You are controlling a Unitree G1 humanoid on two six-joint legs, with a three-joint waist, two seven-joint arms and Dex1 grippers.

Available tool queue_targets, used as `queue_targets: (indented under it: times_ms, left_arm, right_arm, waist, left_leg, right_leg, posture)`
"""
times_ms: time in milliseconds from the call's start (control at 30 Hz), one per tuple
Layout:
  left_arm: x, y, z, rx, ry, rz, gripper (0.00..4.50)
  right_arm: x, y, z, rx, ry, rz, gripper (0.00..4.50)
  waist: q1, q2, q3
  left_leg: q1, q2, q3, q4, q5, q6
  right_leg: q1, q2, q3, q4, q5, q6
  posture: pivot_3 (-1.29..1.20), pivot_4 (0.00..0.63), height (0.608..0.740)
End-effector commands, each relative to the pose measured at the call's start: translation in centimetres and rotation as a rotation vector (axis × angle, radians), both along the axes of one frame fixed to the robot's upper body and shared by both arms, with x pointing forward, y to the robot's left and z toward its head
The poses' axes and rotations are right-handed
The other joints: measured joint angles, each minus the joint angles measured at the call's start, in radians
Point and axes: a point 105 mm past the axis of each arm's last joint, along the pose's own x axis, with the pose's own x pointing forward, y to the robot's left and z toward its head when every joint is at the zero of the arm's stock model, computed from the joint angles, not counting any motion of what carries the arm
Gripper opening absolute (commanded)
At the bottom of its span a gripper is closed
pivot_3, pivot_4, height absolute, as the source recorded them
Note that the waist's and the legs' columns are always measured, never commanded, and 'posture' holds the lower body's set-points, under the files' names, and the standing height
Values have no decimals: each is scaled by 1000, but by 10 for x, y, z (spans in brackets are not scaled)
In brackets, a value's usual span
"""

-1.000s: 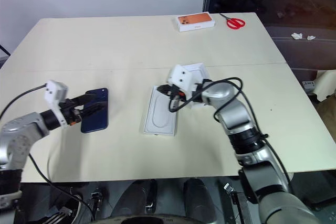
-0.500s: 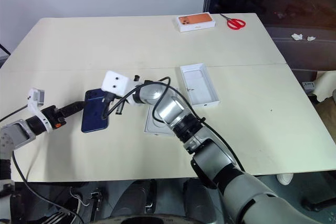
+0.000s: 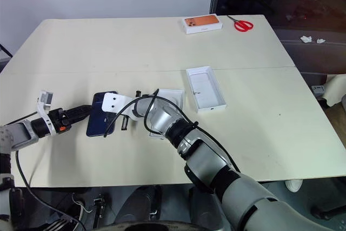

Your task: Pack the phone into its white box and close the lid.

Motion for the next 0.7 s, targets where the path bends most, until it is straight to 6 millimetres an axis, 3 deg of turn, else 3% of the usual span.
queue_targets:
  times_ms: [33, 400, 700]
  left_arm:
    - [-10, -26, -34, -55, 165, -89, 3504]
    - [-4, -50, -13, -161, 143, -155, 3504]
    - [-6, -23, 4, -17, 159, -52, 3504]
  right_arm:
    - [0, 6, 6, -2, -23, 13, 30]
    - [0, 5, 11, 8, -25, 19, 30]
    - [6, -3, 14, 6, -37, 7, 30]
  waist:
    - [2, 2, -2]
    - [7, 4, -6]
    - [-3, 4, -6]
  left_leg:
    - [0, 0, 0, 0, 0, 0]
    - [1, -2, -1, 0, -1, 1]
    - [1, -2, -1, 0, -1, 1]
  right_leg:
    - [0, 0, 0, 0, 0, 0]
    - [2, -2, 0, 0, 0, 0]
    - [1, -1, 0, 0, 0, 0]
  posture:
    - [0, 150, 740]
    - [0, 150, 740]
    - [0, 150, 740]
